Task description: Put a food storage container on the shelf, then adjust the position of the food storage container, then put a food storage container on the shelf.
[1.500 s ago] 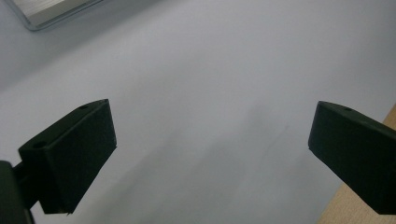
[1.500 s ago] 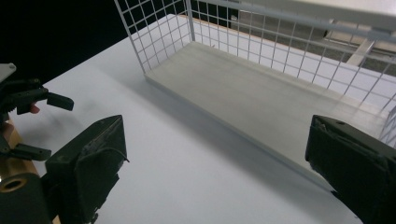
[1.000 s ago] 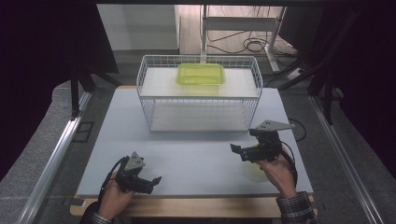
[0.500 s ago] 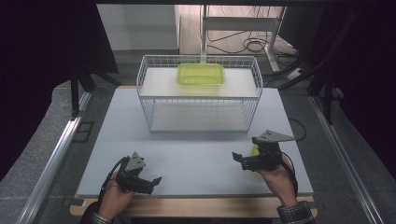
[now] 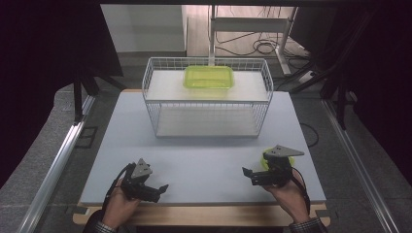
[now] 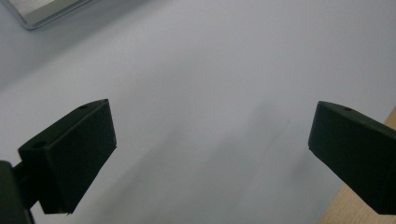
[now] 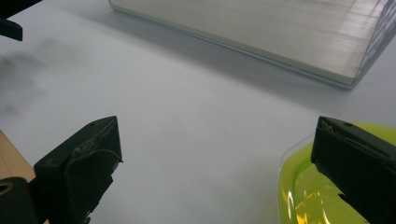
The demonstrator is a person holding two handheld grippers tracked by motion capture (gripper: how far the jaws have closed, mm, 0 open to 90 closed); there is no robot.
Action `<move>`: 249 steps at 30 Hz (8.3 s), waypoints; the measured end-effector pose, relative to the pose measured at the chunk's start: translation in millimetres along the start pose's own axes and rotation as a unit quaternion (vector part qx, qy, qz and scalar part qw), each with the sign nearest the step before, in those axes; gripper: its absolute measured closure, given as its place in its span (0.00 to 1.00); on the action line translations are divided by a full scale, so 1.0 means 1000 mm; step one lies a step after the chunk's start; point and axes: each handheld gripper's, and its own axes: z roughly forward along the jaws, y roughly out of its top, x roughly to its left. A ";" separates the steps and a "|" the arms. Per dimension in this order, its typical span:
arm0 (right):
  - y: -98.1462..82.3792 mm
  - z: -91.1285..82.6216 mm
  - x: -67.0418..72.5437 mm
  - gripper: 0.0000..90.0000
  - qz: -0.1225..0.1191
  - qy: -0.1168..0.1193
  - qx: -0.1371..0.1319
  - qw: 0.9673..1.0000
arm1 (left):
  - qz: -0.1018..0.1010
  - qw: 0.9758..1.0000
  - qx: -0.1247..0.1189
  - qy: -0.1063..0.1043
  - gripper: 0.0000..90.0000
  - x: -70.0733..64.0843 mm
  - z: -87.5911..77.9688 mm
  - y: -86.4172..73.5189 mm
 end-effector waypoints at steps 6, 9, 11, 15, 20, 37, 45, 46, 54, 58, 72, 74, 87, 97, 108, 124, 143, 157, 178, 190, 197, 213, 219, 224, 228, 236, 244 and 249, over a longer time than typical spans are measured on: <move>-0.002 -0.003 -0.008 0.05 0.007 -0.013 0.008 1.000 | 0.000 1.000 0.000 0.000 0.01 0.000 0.000 0.000; -0.002 -0.005 -0.012 0.09 0.012 -0.017 0.009 1.000 | 0.000 1.000 0.001 0.000 0.01 0.000 0.000 0.000; -0.003 -0.011 -0.020 0.21 0.024 -0.035 0.006 0.999 | 0.001 1.000 0.001 0.000 0.01 0.000 0.000 0.000; -0.003 -0.021 -0.030 0.44 0.032 -0.055 0.005 0.998 | 0.001 1.000 0.003 0.001 0.01 0.000 0.001 0.000; -0.004 -0.028 -0.038 0.63 0.034 -0.076 0.006 0.997 | 0.001 1.000 0.003 0.001 0.01 0.000 0.001 0.000; -0.025 -0.058 -0.091 0.99 0.082 -0.162 -0.004 0.983 | 0.003 1.000 0.009 0.004 0.01 -0.001 0.002 0.000; -0.035 -0.051 -0.105 0.99 0.108 -0.173 0.007 0.979 | 0.004 1.000 0.012 0.005 0.01 -0.001 0.003 0.000; -0.036 -0.049 -0.106 0.99 0.110 -0.170 0.009 0.979 | 0.004 1.000 0.012 0.005 0.01 -0.001 0.003 0.000; -0.038 -0.040 -0.106 0.99 0.116 -0.171 0.024 0.978 | 0.004 1.000 0.013 0.004 0.01 -0.001 0.003 0.000; -0.037 -0.037 -0.103 0.99 0.121 -0.168 0.024 0.978 | 0.005 1.000 0.014 0.004 0.01 -0.001 0.003 0.000; -0.027 -0.019 -0.078 0.99 0.107 -0.133 0.032 0.985 | 0.007 1.000 0.020 0.004 0.01 -0.002 0.005 0.000; -0.026 -0.017 -0.075 0.99 0.106 -0.128 0.033 0.986 | 0.008 1.000 0.020 0.005 0.01 -0.002 0.005 0.000; -0.020 -0.007 -0.057 0.99 0.084 -0.105 0.039 0.990 | 0.010 1.000 0.026 0.005 0.01 -0.003 0.006 0.000; -0.041 -0.007 -0.048 0.99 0.101 -0.065 0.072 0.990 | 0.008 1.000 0.026 0.006 0.01 -0.003 0.006 0.000; -0.037 0.012 -0.036 0.99 0.091 -0.014 0.069 0.993 | 0.010 1.000 0.028 0.005 0.01 -0.003 0.006 0.000; -0.020 0.052 -0.008 0.98 0.044 0.059 0.074 0.995 | 0.011 0.999 0.031 0.005 0.01 -0.004 0.008 0.000; -0.001 0.088 0.022 0.97 0.005 0.092 0.090 0.992 | 0.015 0.999 0.033 0.006 0.01 -0.005 0.008 0.000; 0.003 0.060 0.008 0.74 -0.023 0.028 0.060 0.998 | 0.017 0.999 0.027 0.010 0.02 -0.006 0.007 0.002; -0.005 0.054 -0.003 0.03 -0.031 0.028 0.059 0.997 | 0.020 0.999 0.027 0.008 0.02 -0.006 0.007 0.001; 0.003 0.047 0.004 0.01 -0.013 0.049 0.069 0.996 | 0.022 0.999 0.028 0.008 0.02 -0.007 0.008 0.001; 0.015 0.042 0.007 0.01 0.005 0.067 0.057 0.996 | 0.026 0.999 0.034 0.009 0.02 -0.007 0.009 0.001; 0.036 0.059 0.012 0.34 0.045 0.115 0.061 0.990 | 0.029 0.999 0.036 0.012 0.02 -0.008 0.009 0.001; 0.036 0.073 0.008 0.51 0.074 0.140 0.084 0.984 | 0.031 0.999 0.038 0.013 0.03 -0.008 0.010 0.001; 0.037 0.081 0.004 0.62 0.092 0.159 0.094 0.978 | 0.032 0.999 0.040 0.013 0.03 -0.008 0.010 0.001; 0.036 0.086 0.002 0.69 0.101 0.169 0.101 0.975 | 0.032 0.999 0.041 0.013 0.03 -0.008 0.010 0.001; 0.034 0.089 -0.006 0.82 0.138 0.206 0.117 0.962 | 0.035 0.998 0.044 0.014 0.03 -0.009 0.011 0.001; 0.035 0.090 -0.009 0.89 0.177 0.234 0.130 0.947 | 0.037 0.998 0.045 0.018 0.03 -0.009 0.010 0.001; 0.036 0.087 -0.012 0.90 0.197 0.246 0.118 0.942 | 0.035 0.998 0.041 0.018 0.03 -0.009 0.010 0.001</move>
